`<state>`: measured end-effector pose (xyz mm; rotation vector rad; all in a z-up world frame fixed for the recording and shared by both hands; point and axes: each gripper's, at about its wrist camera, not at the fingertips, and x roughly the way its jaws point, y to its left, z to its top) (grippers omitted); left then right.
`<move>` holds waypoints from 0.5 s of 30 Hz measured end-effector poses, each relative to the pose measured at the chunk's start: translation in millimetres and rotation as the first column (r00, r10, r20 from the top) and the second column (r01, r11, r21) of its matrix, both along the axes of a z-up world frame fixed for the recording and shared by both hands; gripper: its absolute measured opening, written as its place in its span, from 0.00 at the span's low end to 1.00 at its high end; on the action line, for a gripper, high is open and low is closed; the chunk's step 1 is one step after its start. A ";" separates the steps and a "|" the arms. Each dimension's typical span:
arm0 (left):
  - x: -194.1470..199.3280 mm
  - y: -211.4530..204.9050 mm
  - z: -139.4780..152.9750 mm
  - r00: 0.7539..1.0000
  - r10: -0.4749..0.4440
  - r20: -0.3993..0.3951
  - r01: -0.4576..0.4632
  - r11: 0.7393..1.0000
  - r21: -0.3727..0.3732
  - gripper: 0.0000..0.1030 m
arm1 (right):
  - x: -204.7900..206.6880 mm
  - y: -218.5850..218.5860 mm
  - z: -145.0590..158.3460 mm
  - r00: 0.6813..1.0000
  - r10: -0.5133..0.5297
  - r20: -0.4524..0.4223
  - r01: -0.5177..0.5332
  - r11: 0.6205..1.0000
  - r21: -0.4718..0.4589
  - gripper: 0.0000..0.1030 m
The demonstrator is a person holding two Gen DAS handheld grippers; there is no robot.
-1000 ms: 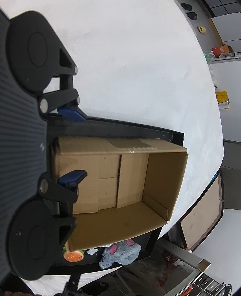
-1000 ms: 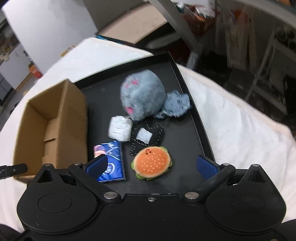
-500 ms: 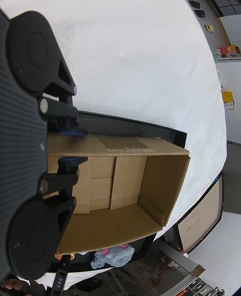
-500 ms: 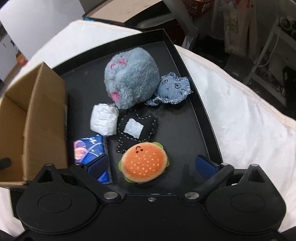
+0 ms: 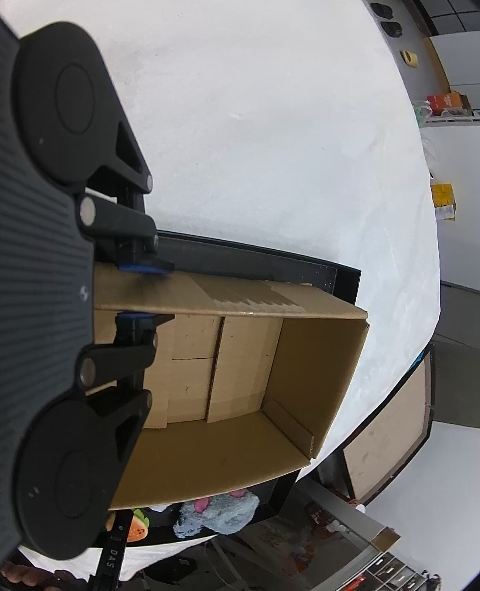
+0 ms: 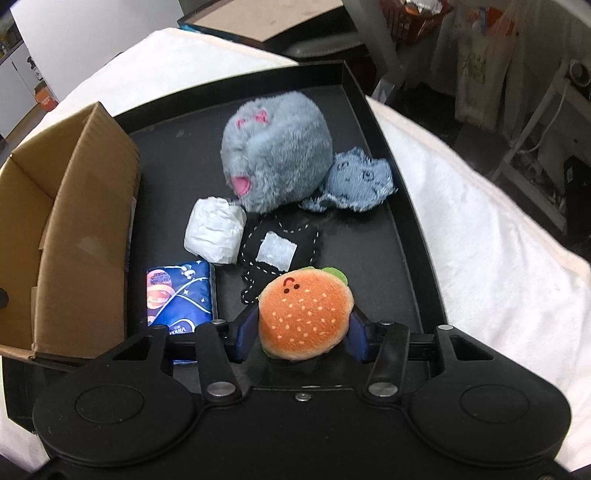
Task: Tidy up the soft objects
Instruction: 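Grasp the box wall with the left tool while the right tool grasps the hamburger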
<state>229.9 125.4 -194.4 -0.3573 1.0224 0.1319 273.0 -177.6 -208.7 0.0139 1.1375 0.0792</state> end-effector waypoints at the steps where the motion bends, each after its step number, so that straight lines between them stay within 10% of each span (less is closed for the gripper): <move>1: -0.9 0.2 -0.2 1.000 0.002 0.002 -0.002 1.000 -0.001 0.18 | -0.7 1.0 4.2 1.000 -0.001 0.006 0.001 1.000 -0.003 0.48; 15: -5.5 9.5 -1.2 0.999 0.022 0.027 -0.021 0.999 -0.039 0.18 | -7.3 38.9 68.2 0.990 0.055 0.126 -0.059 0.998 0.030 0.48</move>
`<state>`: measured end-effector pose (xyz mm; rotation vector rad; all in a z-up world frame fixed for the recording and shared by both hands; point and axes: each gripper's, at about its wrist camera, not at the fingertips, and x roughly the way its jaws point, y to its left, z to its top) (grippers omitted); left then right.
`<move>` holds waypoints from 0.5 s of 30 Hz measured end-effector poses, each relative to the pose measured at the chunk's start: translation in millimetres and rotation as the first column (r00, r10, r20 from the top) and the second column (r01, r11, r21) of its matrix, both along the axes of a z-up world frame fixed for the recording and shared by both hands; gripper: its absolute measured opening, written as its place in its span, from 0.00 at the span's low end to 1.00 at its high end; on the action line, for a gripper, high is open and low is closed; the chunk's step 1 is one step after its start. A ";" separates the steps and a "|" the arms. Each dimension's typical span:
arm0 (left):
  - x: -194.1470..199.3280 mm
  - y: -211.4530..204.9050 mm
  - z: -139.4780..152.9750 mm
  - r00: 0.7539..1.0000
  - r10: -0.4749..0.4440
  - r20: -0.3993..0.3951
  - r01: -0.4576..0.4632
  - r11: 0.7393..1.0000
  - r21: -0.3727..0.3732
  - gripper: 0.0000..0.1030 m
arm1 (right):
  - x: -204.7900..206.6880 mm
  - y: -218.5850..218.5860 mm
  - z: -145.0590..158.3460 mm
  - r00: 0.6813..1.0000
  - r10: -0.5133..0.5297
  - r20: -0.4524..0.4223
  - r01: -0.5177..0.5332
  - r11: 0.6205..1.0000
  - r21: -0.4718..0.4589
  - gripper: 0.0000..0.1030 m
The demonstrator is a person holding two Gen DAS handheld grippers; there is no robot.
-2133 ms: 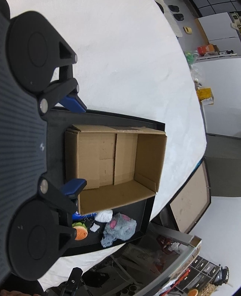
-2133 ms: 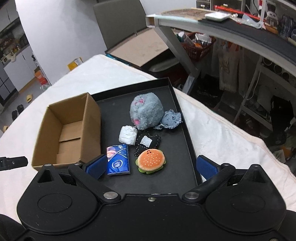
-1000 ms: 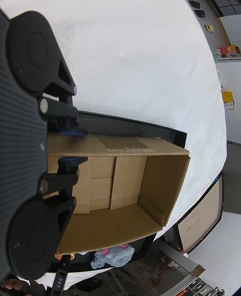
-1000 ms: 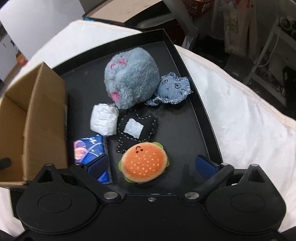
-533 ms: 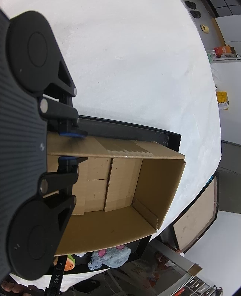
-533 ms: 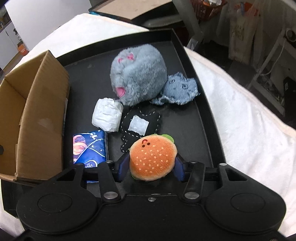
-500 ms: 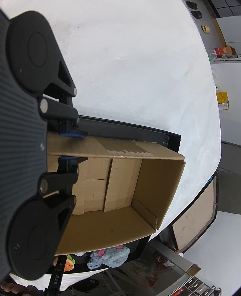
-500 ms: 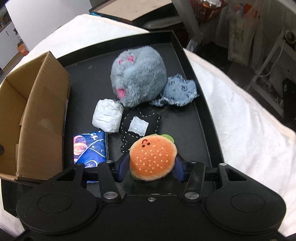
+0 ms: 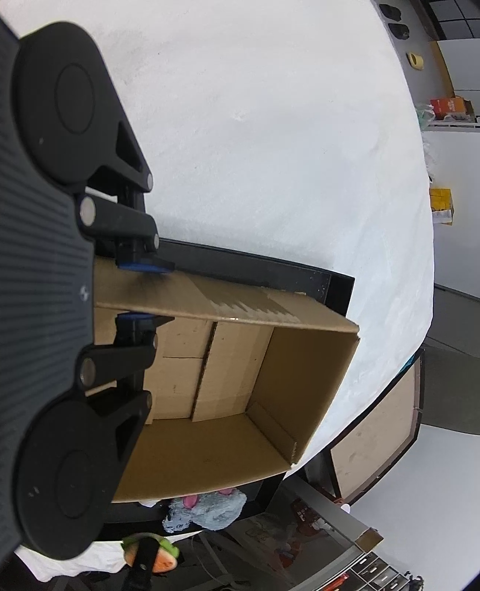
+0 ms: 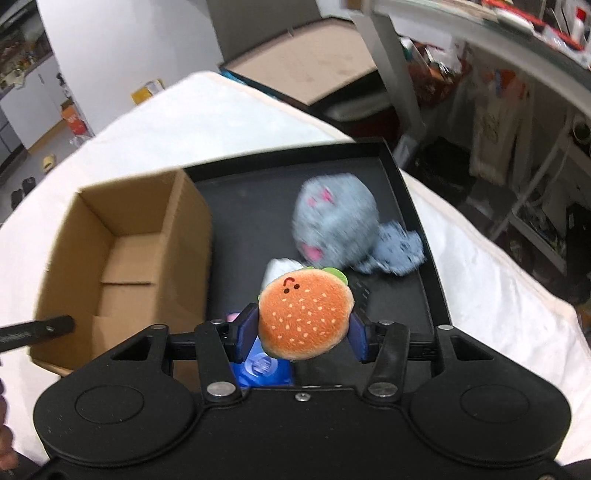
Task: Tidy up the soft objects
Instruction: 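Grasp the box wall with the left tool while the right tool grasps the hamburger, then carry the plush hamburger into the box and open the right tool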
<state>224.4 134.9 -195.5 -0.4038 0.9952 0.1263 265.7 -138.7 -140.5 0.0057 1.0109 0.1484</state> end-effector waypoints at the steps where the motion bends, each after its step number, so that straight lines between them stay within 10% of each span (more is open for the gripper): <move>1: -0.7 0.9 -0.3 1.000 0.002 -0.002 -0.002 1.000 -0.009 0.19 | -0.7 4.5 5.7 1.000 0.008 0.012 -0.008 1.000 0.001 0.48; 15: -4.0 2.4 -0.7 1.000 -0.028 0.007 0.028 0.998 -0.047 0.20 | -5.8 62.5 47.3 0.987 0.127 0.097 -0.126 0.992 -0.011 0.48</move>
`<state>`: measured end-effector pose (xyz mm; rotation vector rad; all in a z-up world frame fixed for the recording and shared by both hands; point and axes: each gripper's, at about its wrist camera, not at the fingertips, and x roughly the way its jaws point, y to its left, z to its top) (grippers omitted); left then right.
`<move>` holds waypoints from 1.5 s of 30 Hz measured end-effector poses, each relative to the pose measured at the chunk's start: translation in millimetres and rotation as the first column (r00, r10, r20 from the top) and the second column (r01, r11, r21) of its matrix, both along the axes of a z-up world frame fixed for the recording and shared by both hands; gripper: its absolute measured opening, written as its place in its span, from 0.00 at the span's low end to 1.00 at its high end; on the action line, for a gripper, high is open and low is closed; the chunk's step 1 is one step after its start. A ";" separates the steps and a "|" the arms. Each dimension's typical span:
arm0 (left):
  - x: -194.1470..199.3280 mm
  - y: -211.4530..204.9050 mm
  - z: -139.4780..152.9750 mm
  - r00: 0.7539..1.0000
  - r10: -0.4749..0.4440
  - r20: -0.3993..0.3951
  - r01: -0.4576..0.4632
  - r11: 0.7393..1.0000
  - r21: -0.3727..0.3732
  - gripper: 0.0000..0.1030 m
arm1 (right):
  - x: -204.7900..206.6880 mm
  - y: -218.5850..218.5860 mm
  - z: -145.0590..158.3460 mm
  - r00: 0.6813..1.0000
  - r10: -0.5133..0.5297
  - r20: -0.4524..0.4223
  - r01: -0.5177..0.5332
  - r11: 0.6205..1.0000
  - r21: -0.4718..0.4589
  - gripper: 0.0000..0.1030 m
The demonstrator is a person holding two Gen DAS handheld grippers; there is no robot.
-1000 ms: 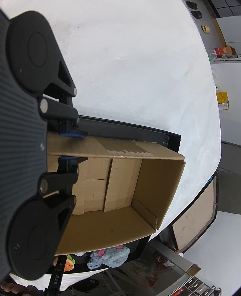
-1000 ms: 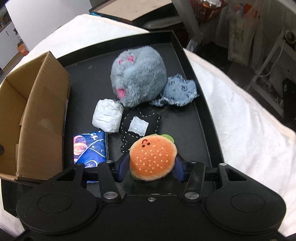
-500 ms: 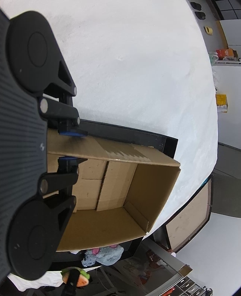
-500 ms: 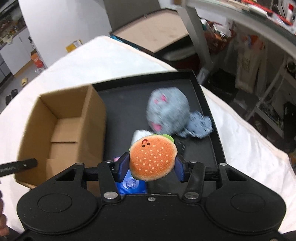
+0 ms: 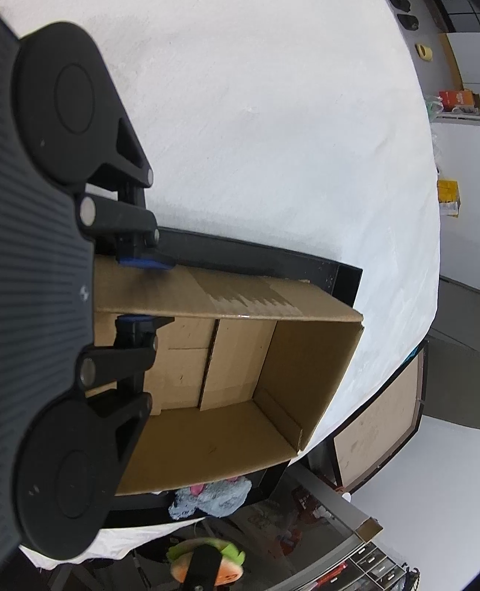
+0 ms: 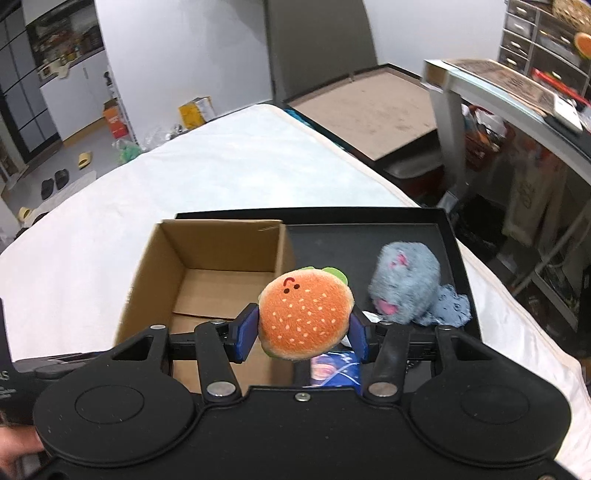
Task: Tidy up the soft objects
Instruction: 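Carry the plush hamburger into the box and open the right tool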
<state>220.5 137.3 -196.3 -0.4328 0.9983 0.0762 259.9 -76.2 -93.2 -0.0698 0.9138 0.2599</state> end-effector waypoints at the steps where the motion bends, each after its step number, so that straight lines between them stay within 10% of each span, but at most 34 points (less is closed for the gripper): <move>1: -0.4 -0.2 0.1 1.000 -0.003 0.003 0.003 1.000 -0.001 0.20 | -0.3 2.9 0.4 1.000 0.008 0.000 -0.008 1.000 -0.001 0.48; 22: -2.6 6.5 -3.0 1.000 -0.011 0.012 0.012 0.999 -0.051 0.22 | -3.1 75.1 -12.2 0.991 0.126 -0.041 -0.124 0.991 0.046 0.50; 45: -2.4 12.4 2.9 0.999 0.043 0.017 -0.043 0.999 -0.025 0.42 | -4.7 16.1 -0.3 0.996 0.060 0.062 -0.064 0.996 0.069 0.97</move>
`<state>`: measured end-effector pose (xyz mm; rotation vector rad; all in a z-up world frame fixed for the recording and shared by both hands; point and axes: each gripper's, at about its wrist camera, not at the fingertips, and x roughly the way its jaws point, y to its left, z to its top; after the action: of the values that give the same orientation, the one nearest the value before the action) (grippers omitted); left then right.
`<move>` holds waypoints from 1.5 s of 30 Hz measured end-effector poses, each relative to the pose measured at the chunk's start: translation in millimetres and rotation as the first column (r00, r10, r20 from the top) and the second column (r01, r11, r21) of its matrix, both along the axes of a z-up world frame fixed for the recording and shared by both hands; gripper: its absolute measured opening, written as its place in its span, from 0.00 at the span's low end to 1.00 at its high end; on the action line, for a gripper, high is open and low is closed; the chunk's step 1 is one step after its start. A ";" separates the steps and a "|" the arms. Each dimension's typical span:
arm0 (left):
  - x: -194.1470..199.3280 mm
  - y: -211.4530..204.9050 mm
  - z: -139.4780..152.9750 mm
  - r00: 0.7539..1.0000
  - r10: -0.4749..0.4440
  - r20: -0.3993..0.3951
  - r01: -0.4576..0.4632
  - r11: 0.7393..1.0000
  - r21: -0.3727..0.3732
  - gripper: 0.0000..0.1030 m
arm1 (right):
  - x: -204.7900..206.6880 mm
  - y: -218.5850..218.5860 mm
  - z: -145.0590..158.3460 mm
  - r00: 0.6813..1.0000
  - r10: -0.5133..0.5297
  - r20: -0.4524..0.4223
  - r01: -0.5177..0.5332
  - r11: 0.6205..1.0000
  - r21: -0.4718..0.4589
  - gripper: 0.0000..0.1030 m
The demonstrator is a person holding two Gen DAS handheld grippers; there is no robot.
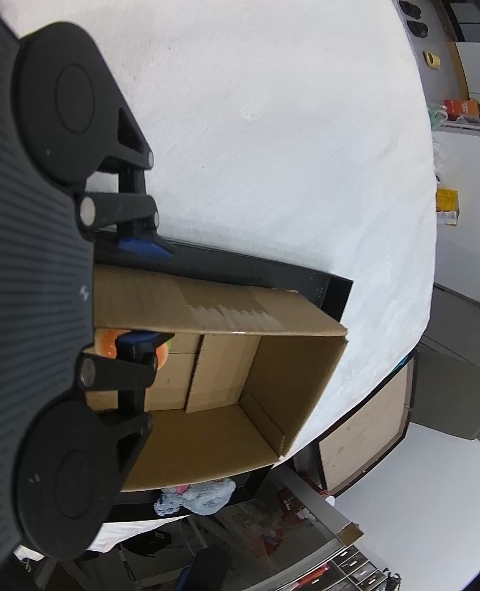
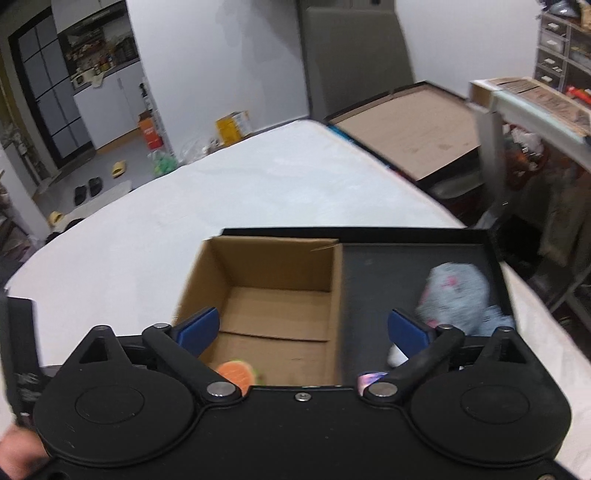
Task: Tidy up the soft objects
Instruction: 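Carry the plush hamburger into the box and open the right tool, then grasp the grey plush mouse with the right tool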
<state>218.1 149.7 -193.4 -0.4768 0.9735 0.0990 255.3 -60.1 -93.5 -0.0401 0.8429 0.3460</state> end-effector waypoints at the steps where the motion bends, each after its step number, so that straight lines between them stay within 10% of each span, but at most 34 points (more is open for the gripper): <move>1: -0.2 -0.1 1.5 1.000 0.004 0.004 -0.004 1.000 0.006 0.45 | 0.9 -5.9 -0.4 1.000 -0.011 0.010 0.011 1.000 -0.004 0.99; 29: 24.9 -55.5 12.1 0.998 0.030 0.056 -0.043 0.967 0.250 0.68 | 67.3 -102.8 -82.2 0.986 -0.166 -0.004 0.165 0.985 -0.040 1.00; 45: 44.7 -65.8 -5.5 0.998 0.065 0.015 -0.067 0.965 0.254 0.68 | 94.5 -110.6 -116.1 0.983 -0.184 -0.012 0.183 0.982 -0.051 1.00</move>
<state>262.8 83.8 -198.8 -0.2723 0.9236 0.2795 349.8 -170.7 -209.6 -0.0053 0.8651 0.1517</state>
